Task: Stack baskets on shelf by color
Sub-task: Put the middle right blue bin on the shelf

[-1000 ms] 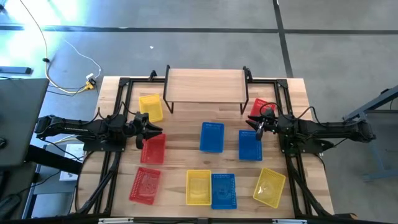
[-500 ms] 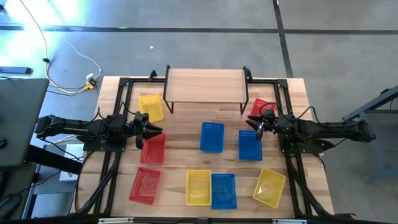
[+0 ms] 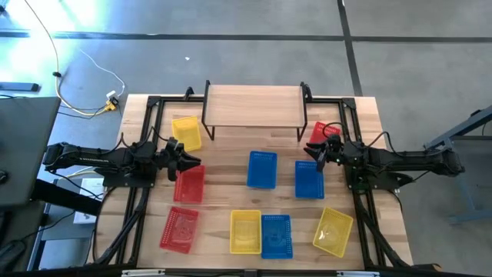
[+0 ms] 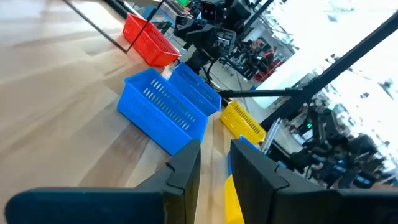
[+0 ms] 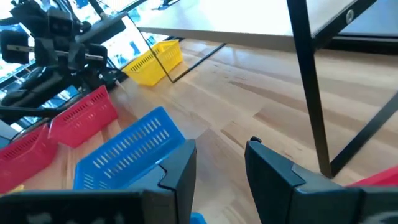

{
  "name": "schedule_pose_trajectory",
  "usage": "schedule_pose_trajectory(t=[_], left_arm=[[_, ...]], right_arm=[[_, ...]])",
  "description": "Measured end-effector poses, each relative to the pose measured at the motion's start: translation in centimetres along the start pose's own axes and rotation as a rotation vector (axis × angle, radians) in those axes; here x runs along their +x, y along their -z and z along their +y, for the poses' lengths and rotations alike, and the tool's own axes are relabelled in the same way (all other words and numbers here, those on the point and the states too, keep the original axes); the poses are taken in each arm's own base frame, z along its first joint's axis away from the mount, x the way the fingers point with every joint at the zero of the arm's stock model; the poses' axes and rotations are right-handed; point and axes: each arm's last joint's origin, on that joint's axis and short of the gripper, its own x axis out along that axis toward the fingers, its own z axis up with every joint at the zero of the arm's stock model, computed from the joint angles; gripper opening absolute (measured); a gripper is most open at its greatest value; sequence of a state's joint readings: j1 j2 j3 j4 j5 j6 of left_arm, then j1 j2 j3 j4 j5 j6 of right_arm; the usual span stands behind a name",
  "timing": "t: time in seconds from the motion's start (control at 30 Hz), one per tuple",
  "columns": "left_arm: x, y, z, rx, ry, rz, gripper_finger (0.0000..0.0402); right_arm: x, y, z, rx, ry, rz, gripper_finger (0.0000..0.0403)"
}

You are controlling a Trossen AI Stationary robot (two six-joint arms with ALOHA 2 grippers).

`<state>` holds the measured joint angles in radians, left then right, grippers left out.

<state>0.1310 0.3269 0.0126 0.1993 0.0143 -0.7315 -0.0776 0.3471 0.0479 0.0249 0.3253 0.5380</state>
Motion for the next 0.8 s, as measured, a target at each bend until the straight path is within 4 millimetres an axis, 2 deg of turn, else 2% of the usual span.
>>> schedule_pose_trajectory(t=[0.27,0.43,0.6,0.8], left_arm=[[0.0,0.0,0.0,-0.01,0.0,0.0,0.008],[0.0,0.0,0.0,-0.051,0.0,0.0,0.008],[0.0,0.0,0.1,-0.051,-0.02,-0.019,0.008],[0.0,-0.1,0.1,-0.052,-0.043,-0.041,0.008]], right_arm=[[0.0,0.0,0.1,0.191,-0.019,0.008,0.0124],[-0.1,-1.0,0.9,0.325,-0.163,0.001,0.0124],[-1.1,-4.2,2.8,0.294,-0.286,-0.037,0.0124],[-3.6,-9.2,4.8,0.15,-0.263,-0.02,0.0124]])
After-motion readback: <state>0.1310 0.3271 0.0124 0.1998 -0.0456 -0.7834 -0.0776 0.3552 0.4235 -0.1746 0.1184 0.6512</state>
